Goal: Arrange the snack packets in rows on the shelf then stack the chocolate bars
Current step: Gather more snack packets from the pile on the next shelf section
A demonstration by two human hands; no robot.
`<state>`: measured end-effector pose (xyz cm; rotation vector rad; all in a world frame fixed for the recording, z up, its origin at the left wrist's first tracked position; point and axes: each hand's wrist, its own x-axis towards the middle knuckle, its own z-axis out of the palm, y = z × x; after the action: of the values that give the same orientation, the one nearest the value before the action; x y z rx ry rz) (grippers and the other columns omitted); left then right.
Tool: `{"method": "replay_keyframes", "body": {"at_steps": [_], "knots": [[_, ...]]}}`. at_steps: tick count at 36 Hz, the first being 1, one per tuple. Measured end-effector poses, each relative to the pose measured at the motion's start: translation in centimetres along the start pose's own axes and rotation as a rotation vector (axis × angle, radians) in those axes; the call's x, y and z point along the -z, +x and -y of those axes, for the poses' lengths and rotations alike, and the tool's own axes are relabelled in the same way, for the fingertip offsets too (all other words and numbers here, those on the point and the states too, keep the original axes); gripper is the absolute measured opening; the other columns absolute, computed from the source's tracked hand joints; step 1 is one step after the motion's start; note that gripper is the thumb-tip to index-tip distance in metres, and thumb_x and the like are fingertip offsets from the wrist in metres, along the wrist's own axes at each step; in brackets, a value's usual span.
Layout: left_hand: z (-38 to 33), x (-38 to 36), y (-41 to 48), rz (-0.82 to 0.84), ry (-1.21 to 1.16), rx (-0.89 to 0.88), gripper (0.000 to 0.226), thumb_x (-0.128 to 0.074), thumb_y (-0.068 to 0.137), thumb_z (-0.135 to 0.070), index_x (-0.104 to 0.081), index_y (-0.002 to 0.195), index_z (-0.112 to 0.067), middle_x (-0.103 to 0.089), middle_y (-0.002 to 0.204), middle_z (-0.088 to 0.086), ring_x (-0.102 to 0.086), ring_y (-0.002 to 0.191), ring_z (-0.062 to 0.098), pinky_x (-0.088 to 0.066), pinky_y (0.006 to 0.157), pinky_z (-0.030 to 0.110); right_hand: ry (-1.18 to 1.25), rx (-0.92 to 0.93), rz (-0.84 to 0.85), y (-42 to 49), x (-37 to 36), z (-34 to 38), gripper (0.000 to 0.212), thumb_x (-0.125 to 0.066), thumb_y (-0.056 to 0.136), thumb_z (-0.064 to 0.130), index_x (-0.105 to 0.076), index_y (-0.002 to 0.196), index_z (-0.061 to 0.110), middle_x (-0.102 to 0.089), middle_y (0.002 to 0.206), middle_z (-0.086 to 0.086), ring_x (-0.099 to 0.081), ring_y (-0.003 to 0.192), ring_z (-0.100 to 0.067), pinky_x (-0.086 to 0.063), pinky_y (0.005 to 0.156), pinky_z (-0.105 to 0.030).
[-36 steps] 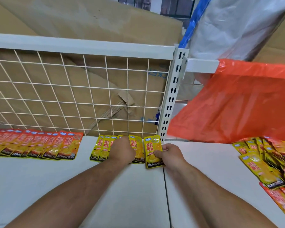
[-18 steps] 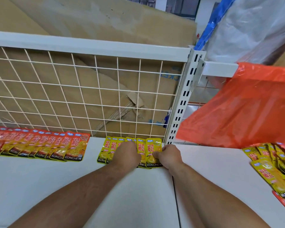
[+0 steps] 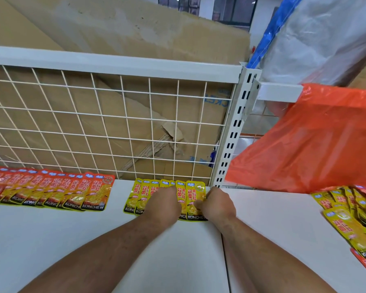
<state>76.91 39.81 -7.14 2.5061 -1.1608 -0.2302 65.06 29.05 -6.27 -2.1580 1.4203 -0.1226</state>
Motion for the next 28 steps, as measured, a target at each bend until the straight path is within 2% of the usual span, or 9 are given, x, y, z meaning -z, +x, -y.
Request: {"method": "replay_keyframes", "body": {"at_steps": [7, 12, 14, 17, 21, 24, 28], "knots": [[0.0, 0.0, 0.1, 0.008, 0.018, 0.006, 0.01, -0.057, 0.084, -0.022, -0.048, 0.081, -0.018, -0.054, 0.078, 0.0, -0.052, 0.076, 0.024, -0.037, 0.059, 0.03, 0.014, 0.021, 0.043, 0.1, 0.4, -0.3, 0.036, -0.076, 0.076, 0.05, -0.054, 0.088, 0.024, -0.068, 0.098, 0.002, -0.065, 0.091, -0.02, -0.048, 0.07, -0.029], [-0.1, 0.1, 0.0, 0.019, 0.025, 0.013, 0.01, -0.057, 0.085, -0.024, -0.049, 0.082, -0.018, -0.054, 0.078, 0.0, -0.057, 0.081, 0.025, -0.037, 0.059, 0.03, 0.064, 0.034, 0.037, 0.1, 0.4, -0.5, 0.041, -0.078, 0.075, 0.049, -0.049, 0.091, 0.024, -0.066, 0.092, 0.005, -0.064, 0.087, -0.019, -0.046, 0.067, -0.03], [-0.5, 0.3, -0.2, 0.016, 0.043, 0.008, 0.012, -0.057, 0.088, -0.029, -0.053, 0.092, -0.018, -0.06, 0.087, 0.002, -0.062, 0.092, 0.027, -0.038, 0.062, 0.03, 0.068, 0.068, 0.02, 0.0, 0.2, -0.6, 0.039, -0.077, 0.076, 0.045, -0.047, 0.087, 0.023, -0.065, 0.087, 0.006, -0.063, 0.084, -0.02, -0.046, 0.066, -0.031], [-1.0, 0.8, -0.7, -0.036, 0.133, -0.015, 0.03, -0.055, 0.093, -0.037, -0.057, 0.115, -0.018, -0.063, 0.112, 0.004, -0.061, 0.105, 0.027, -0.044, 0.072, 0.032, 0.052, 0.114, 0.01, -0.2, 0.1, -0.6, 0.032, -0.074, 0.077, 0.041, -0.049, 0.083, 0.021, -0.064, 0.084, 0.006, -0.062, 0.081, -0.021, -0.048, 0.068, -0.032], [-1.1, 0.9, -1.3, -0.117, 0.192, -0.074, 0.035, -0.051, 0.093, -0.041, -0.058, 0.12, -0.02, -0.057, 0.117, 0.001, -0.055, 0.111, 0.023, -0.048, 0.082, 0.035, 0.068, 0.141, 0.018, -0.3, 0.2, -0.8, 0.028, -0.071, 0.077, 0.04, -0.051, 0.08, 0.021, -0.064, 0.08, 0.006, -0.061, 0.079, -0.02, -0.049, 0.068, -0.032], [-1.0, 0.8, -1.7, -0.175, 0.242, -0.155, 0.037, -0.054, 0.087, -0.042, -0.066, 0.113, -0.019, -0.063, 0.109, 0.003, -0.055, 0.105, 0.025, -0.048, 0.084, 0.038, 0.097, 0.161, 0.023, -0.4, 0.4, -1.0, 0.024, -0.069, 0.078, 0.04, -0.058, 0.085, 0.021, -0.064, 0.081, 0.006, -0.061, 0.081, -0.019, -0.046, 0.066, -0.03], [-1.7, 0.9, -2.8, -0.206, 0.288, -0.148, 0.036, -0.052, 0.076, -0.043, -0.072, 0.099, -0.023, -0.069, 0.1, -0.002, -0.06, 0.093, 0.025, -0.049, 0.074, 0.039, 0.185, 0.18, 0.029, -0.7, 0.8, -1.5, 0.021, -0.069, 0.08, 0.037, -0.065, 0.091, 0.021, -0.066, 0.082, 0.005, -0.063, 0.082, -0.019, -0.052, 0.073, -0.03]]}}
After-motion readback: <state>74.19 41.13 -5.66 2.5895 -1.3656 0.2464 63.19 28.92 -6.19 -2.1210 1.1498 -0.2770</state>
